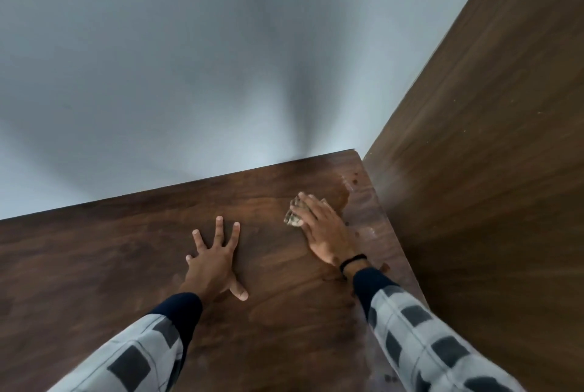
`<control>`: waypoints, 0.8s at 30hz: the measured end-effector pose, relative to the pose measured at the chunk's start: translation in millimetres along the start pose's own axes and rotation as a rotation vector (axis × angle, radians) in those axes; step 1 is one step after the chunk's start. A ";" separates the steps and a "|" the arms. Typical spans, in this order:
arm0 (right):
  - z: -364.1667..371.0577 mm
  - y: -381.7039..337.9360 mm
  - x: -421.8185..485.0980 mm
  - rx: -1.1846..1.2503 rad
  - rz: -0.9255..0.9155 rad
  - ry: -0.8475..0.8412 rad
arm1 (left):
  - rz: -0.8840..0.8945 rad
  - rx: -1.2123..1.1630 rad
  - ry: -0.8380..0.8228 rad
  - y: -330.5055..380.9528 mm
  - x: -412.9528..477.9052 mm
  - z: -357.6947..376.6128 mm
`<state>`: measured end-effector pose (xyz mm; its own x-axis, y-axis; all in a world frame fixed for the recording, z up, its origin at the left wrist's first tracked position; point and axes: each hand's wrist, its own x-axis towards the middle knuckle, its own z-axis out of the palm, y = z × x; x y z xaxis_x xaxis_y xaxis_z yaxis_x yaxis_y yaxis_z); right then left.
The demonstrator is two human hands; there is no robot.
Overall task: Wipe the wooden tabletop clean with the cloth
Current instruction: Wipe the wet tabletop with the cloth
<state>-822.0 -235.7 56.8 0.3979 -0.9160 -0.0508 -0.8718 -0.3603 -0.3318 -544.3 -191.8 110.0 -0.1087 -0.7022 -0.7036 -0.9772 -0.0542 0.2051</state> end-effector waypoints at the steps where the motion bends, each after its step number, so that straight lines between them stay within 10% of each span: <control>1: -6.5 9.4 8.0 -0.023 0.063 0.016 | -0.005 0.000 -0.007 0.7 -0.4 -0.8; 6: -3.0 -6.6 16.6 0.031 0.412 0.147 | -0.025 0.006 -0.028 1.7 -0.6 -1.7; 14: 24.7 -16.9 -48.3 0.040 0.113 0.076 | 0.029 -0.007 -0.062 68.1 9.6 -4.5; 20: 7.0 -4.0 -19.2 0.052 0.412 0.185 | 0.002 -0.014 -0.083 71.2 10.4 -3.7; 24: 30.8 -30.1 -75.4 0.040 0.174 0.133 | 0.015 -0.003 -0.059 69.7 10.2 -2.0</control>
<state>-817.0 -150.4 41.6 0.1989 -0.9799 0.0134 -0.9110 -0.1900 -0.3661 -613.1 -204.1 118.5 -0.1338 -0.6601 -0.7392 -0.9749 -0.0463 0.2178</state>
